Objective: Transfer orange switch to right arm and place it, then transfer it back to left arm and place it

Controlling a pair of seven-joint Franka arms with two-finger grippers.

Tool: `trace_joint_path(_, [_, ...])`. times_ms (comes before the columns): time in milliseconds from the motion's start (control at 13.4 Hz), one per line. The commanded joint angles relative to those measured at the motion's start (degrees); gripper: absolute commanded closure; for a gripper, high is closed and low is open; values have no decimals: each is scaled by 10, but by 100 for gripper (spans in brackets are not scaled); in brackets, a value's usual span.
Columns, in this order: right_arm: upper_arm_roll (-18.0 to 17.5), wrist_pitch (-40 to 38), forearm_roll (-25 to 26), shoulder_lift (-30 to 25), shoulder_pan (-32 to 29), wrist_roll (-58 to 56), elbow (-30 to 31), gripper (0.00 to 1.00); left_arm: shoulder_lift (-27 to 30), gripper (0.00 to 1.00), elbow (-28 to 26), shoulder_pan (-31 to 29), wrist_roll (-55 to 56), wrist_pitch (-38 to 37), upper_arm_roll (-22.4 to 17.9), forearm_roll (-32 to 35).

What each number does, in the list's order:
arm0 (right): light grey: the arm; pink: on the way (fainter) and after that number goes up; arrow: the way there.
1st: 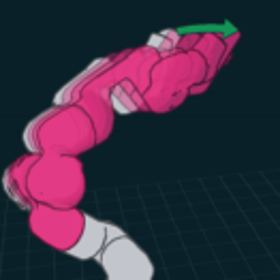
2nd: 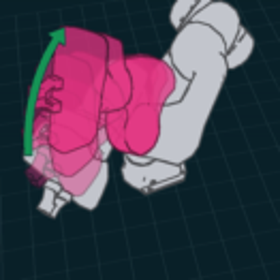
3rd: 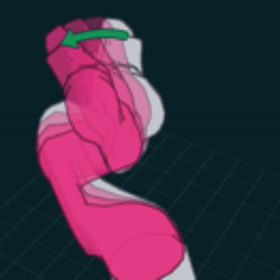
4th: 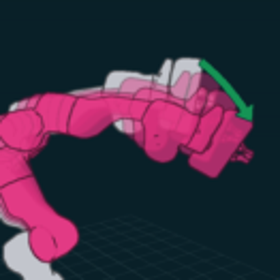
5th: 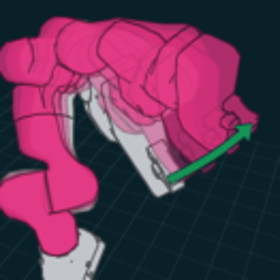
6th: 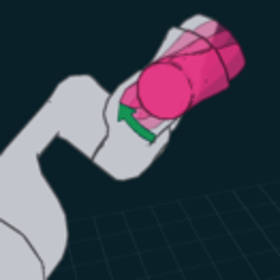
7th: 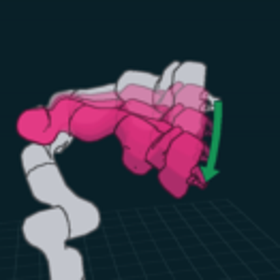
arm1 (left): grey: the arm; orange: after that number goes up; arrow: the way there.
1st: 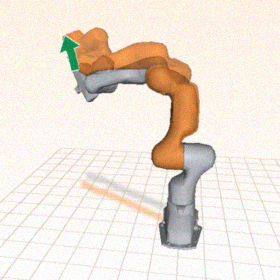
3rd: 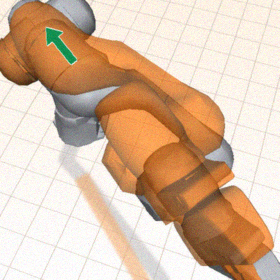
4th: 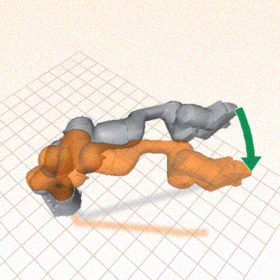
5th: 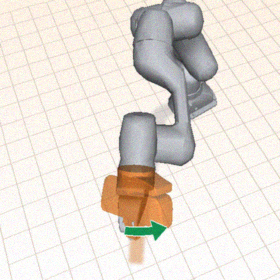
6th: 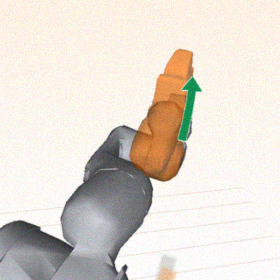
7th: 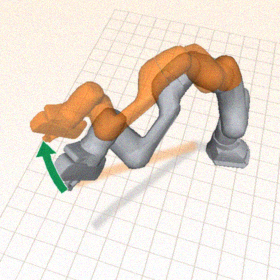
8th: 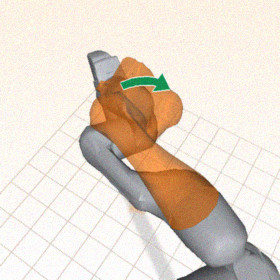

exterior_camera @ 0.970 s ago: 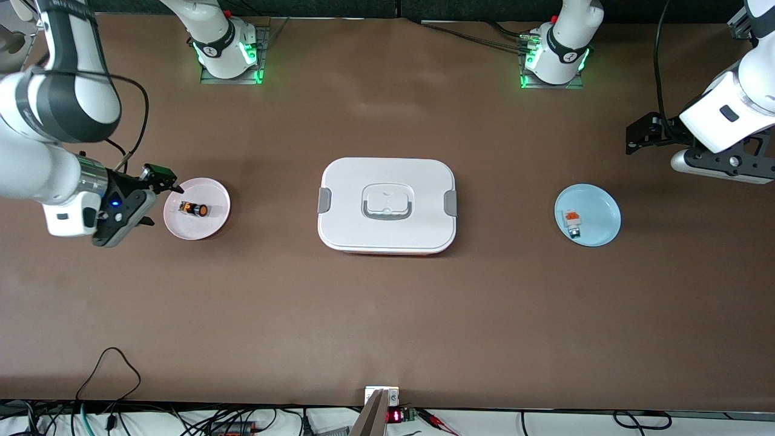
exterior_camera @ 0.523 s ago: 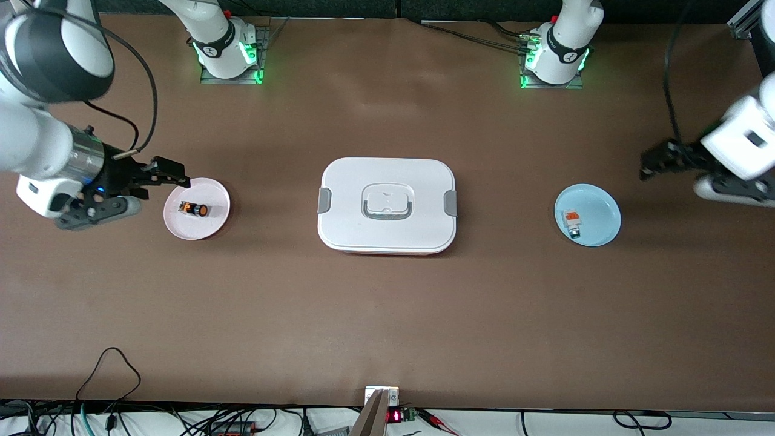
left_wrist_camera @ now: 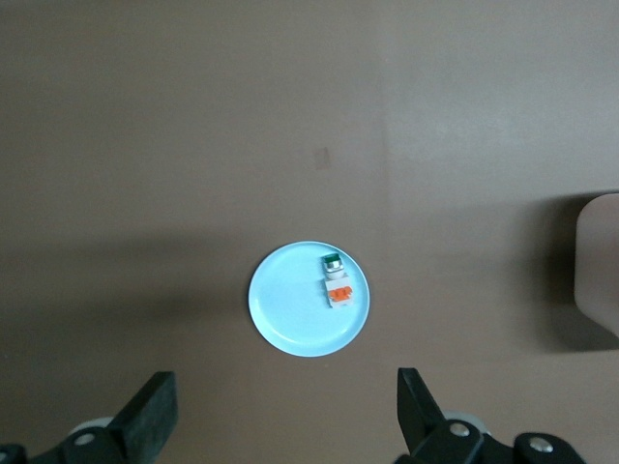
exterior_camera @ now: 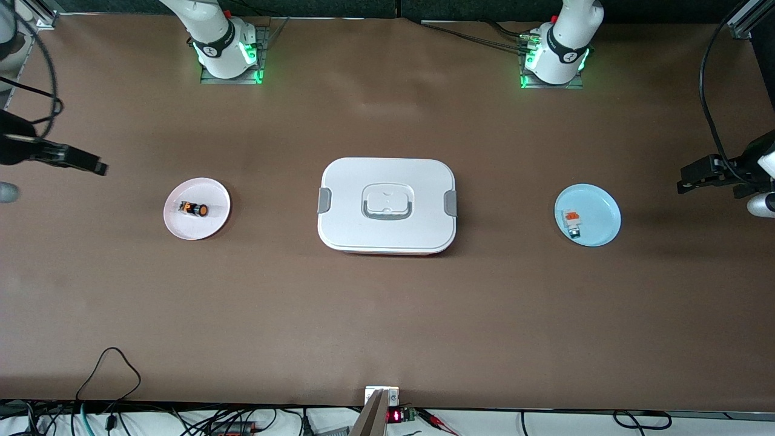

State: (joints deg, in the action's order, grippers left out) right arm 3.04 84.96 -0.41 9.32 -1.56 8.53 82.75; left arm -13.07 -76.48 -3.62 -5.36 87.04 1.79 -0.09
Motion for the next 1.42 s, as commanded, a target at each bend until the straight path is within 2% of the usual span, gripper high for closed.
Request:
trace_joint_path(0, [-3,-14,24,-20,-15,1,0,0,-1,0,11,-1,25,-16,8,-15])
trace_joint_path(149, [-4,-39,20,-23,-26,-45,3,0,-1,0,12,1,19,-16,18,-11])
trace_joint_path(373, [-4,-26,16,-27,-38,-91,26,0,-2,0,18,2,18,-13,21,-10])
trace_joint_path(747, [-5,64,16,-124,-34,-94,163,0,-4,0,18,-1,18,-13,21,-10])
trace_joint_path(1344, [-11,28,15,-112,-33,-86,119,0,-4,0,18,-3,5,-12,21,-8])
